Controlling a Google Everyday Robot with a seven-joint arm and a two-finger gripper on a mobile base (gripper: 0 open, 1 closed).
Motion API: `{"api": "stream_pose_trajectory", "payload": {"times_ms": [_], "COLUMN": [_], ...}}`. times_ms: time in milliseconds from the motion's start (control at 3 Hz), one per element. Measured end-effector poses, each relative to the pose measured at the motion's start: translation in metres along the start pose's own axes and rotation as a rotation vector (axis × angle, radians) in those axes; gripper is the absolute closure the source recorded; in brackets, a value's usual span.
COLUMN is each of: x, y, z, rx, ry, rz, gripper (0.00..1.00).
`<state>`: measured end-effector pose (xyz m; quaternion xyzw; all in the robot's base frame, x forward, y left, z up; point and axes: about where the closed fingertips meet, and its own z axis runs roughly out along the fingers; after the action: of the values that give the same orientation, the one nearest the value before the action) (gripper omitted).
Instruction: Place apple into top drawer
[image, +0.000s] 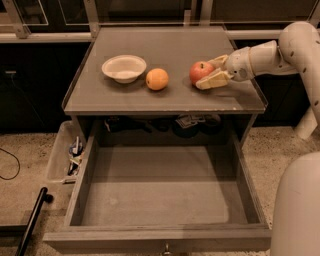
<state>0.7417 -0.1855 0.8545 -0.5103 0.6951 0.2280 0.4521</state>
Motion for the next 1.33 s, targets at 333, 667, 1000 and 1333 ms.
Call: {"api": "stream_pose_trajectory", "payload": {"times_ms": [333, 667, 1000, 1333], "x": [0.0, -0.01, -0.025, -0.041], "y": [0.0, 0.002, 0.01, 0.027], "z": [0.0, 0.002, -0.006, -0.02], "rx": [0.0, 0.008, 0.022, 0.031], "ry": [0.0, 0.019, -0.003, -0.027], "rz": [0.0, -0.033, -0.074, -0.127], "gripper": [0.88, 1.0, 1.0, 1.0]}}
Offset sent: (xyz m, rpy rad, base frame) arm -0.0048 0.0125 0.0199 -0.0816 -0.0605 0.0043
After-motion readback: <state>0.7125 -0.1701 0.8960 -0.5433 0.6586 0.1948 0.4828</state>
